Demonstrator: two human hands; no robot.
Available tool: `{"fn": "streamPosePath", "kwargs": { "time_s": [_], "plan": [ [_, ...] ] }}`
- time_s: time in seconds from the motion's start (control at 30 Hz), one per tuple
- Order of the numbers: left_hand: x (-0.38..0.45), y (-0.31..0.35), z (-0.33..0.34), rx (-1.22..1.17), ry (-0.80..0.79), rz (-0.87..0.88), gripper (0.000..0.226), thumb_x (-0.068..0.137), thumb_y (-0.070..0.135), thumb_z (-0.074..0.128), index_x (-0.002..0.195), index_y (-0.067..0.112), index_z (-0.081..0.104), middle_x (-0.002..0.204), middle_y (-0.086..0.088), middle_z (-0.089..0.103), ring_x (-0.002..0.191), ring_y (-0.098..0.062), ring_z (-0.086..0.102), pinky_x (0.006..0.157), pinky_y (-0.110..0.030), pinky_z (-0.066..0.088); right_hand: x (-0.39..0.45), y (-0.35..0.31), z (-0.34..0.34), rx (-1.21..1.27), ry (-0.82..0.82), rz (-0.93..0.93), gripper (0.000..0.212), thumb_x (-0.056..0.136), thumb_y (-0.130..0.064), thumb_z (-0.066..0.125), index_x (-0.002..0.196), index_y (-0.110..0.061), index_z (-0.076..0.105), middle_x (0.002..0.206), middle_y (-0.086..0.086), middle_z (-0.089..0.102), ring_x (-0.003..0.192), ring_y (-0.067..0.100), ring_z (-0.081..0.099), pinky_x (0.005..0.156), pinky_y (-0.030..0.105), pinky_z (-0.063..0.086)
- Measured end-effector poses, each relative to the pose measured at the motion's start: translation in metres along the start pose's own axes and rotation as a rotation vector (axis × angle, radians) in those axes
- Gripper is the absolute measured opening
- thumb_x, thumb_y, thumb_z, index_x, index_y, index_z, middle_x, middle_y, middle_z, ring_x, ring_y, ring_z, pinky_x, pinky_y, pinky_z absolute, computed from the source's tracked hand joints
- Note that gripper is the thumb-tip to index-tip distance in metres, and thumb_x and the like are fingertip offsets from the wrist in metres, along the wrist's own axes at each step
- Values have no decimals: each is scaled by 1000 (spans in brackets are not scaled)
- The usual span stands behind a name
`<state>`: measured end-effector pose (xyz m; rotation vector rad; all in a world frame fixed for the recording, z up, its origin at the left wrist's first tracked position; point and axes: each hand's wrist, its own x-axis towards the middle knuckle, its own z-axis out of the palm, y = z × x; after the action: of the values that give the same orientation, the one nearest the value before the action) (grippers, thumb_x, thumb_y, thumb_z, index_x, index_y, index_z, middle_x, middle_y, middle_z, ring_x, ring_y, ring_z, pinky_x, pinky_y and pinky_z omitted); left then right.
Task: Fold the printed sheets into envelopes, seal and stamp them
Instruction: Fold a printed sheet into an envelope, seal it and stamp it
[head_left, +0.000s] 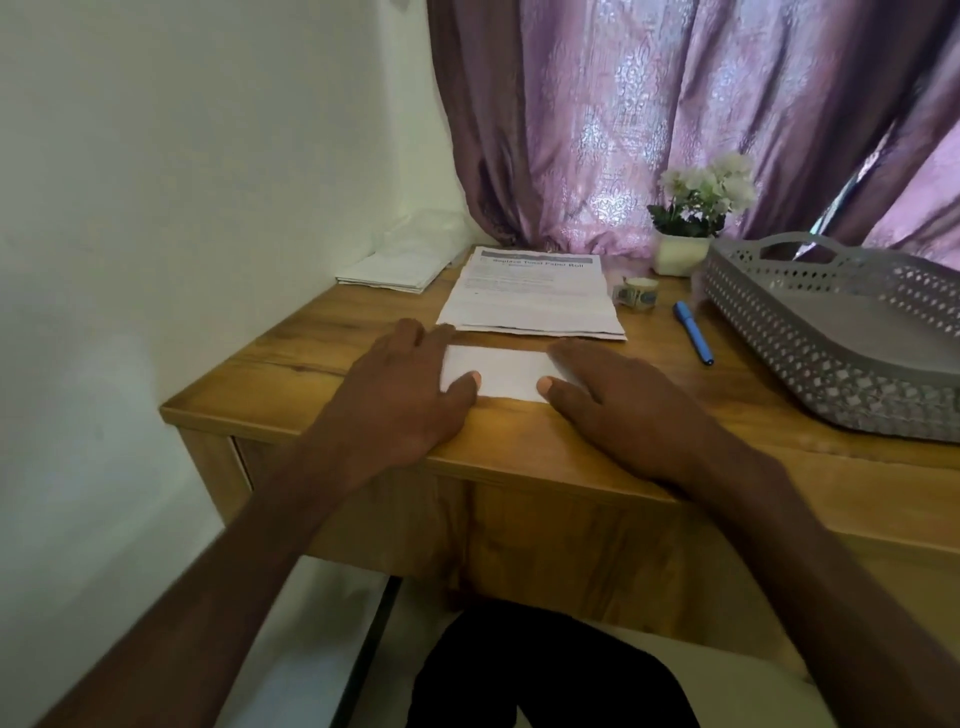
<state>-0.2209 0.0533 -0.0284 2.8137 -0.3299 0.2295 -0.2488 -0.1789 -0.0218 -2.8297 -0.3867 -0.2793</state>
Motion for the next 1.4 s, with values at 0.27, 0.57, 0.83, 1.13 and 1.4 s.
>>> {"fn": "streamPosePath", "kwargs": {
  "time_s": [0.27,0.57,0.83,1.13,1.4],
  "plan": [
    [14,-1,-12,29,-139,40,70,93,64,43,158,39,31,168,5,24,153,-27,23,120,-57,24,0,-3,-5,74,-9,-8,53,103,-55,45,153,-36,39,157,-11,42,137,14,44,114,45,36],
    [29,-4,-23,-135,-109,95,53,91,64,65,133,34,49,144,6,49,120,-14,50,106,-44,50,1,-3,-7,114,77,-12,64,95,-56,60,151,-34,40,153,-6,38,134,15,43,105,37,43],
    [26,-9,-29,-822,209,81,22,80,37,88,94,31,72,94,24,74,84,8,69,62,-8,52,-4,7,-6,377,482,51,94,74,-45,87,152,-39,34,149,-5,41,131,15,48,99,37,46],
    [29,14,-22,-1323,276,-83,30,79,35,89,100,20,74,93,7,80,80,-13,76,58,-20,55,17,-3,-28,1435,233,257,76,68,-36,88,134,-13,59,111,6,79,97,24,78,67,34,62],
    [112,20,-32,-813,517,18,16,98,29,72,102,14,73,99,2,77,86,-9,71,80,-24,58,128,9,-47,1212,382,404,24,84,0,81,103,-3,66,110,19,75,74,24,70,56,27,56]
  ]
}}
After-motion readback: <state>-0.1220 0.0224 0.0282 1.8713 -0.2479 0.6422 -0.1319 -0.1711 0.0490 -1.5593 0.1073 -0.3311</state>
